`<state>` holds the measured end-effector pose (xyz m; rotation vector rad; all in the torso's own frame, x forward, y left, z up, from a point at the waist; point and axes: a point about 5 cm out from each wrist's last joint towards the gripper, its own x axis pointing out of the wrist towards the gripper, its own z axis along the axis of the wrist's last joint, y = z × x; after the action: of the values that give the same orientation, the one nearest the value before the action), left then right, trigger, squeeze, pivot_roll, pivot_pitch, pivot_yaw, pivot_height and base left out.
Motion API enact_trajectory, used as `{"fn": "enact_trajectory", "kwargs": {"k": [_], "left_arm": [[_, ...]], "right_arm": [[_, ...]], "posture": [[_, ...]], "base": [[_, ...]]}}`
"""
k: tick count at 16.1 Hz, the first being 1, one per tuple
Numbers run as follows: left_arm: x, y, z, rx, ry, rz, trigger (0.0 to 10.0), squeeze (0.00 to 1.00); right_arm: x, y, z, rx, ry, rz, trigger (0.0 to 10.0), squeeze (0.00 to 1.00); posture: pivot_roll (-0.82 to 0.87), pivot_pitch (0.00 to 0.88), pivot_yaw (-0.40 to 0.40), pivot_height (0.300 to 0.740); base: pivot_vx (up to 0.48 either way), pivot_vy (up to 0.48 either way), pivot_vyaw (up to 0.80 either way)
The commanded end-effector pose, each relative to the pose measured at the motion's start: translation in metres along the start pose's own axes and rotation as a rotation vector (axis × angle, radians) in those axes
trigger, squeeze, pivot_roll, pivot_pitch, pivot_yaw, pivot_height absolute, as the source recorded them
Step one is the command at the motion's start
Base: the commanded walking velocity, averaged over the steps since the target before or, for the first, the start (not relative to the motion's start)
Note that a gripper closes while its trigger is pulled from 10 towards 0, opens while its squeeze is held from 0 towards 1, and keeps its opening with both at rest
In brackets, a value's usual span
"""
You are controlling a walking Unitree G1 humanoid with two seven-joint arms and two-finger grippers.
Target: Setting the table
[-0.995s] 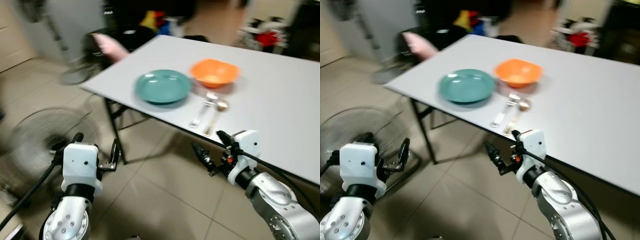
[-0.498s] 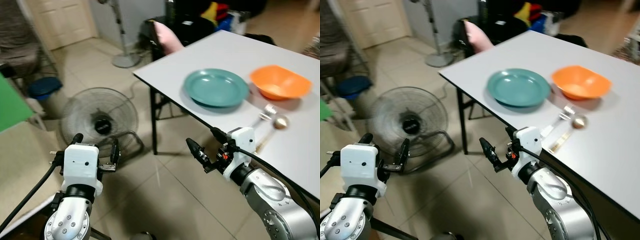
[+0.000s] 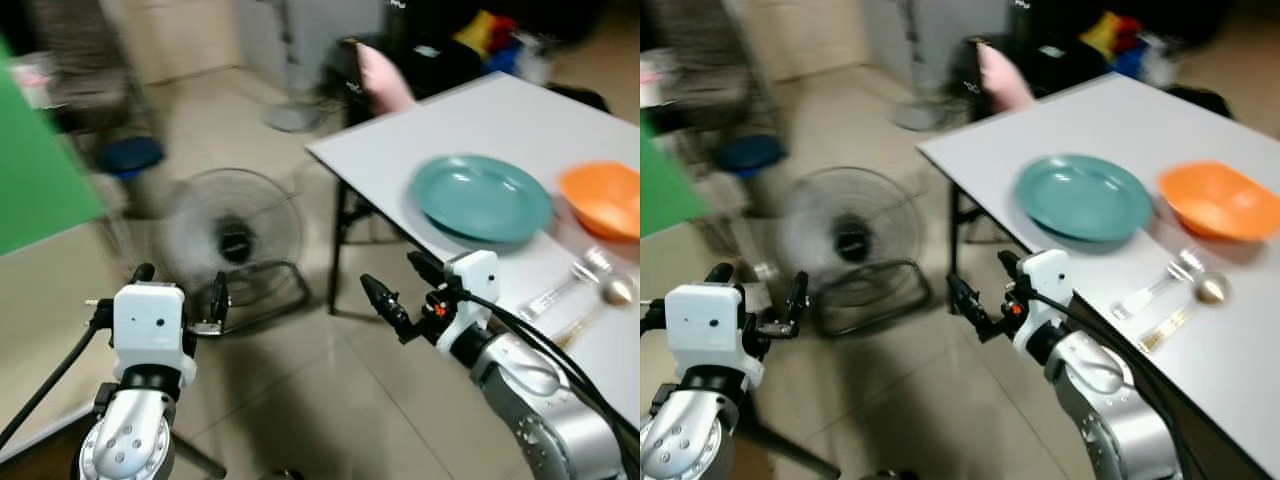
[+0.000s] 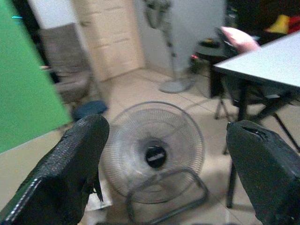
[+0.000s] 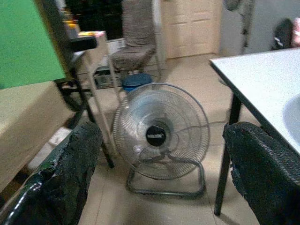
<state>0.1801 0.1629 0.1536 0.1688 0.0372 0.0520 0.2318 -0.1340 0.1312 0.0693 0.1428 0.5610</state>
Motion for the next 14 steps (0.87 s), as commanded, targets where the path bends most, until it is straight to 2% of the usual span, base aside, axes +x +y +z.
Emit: {"fn": "enact_trajectory", "kwargs": {"k": [1,5,6,7,8,12,14], "left_arm": [[-0.0023,-0.0008,0.0008,-0.002,-0.003,-0.006,10.0,1.0],[-0.0032,0.0008,0.001,0.016,-0.007,0.006,10.0,1.0],[-0.004,0.0017,0.0019,0.029,-0.013,0.015,10.0,0.81],[-0.0049,0.0018,0.0032,0.033,-0.023,0.02,10.0,0.04],[-0.0057,0.0014,0.004,0.028,-0.027,0.019,10.0,0.0],[-0.0067,-0.0006,0.0035,0.031,-0.021,-0.003,10.0,0.0],[-0.0067,-0.0002,0.005,0.068,-0.044,-0.013,10.0,0.0]], "right_arm": [[-0.0009,-0.0019,0.0017,-0.008,-0.003,-0.005,10.0,1.0],[0.0009,-0.0001,0.0017,-0.009,-0.001,0.021,10.0,1.0],[0.0026,0.0008,0.0019,-0.006,-0.003,0.029,10.0,1.0],[0.0033,0.0014,0.002,-0.003,-0.004,0.036,10.0,1.0],[0.0035,0.002,0.0018,0.001,-0.004,0.039,10.0,1.0],[0.0054,0.0052,0.0012,0.013,-0.008,0.063,10.0,1.0],[0.006,0.0056,0.0015,0.013,-0.012,0.063,10.0,1.0]], "posture": [[-0.03,0.0,0.058,0.74],[-0.02,0.0,0.054,0.74],[-0.02,0.0,0.054,0.74],[-0.01,0.0,0.043,0.74],[-0.01,0.0,0.041,0.74],[0.0,0.0,0.042,0.74],[0.0,0.0,0.043,0.74]], "base": [[0.0,0.0,0.8],[0.0,0.0,0.8],[0.0,0.0,0.79],[0.0,0.0,0.79],[0.0,0.0,0.79],[0.0,0.0,0.79],[0.0,0.0,0.79]]}}
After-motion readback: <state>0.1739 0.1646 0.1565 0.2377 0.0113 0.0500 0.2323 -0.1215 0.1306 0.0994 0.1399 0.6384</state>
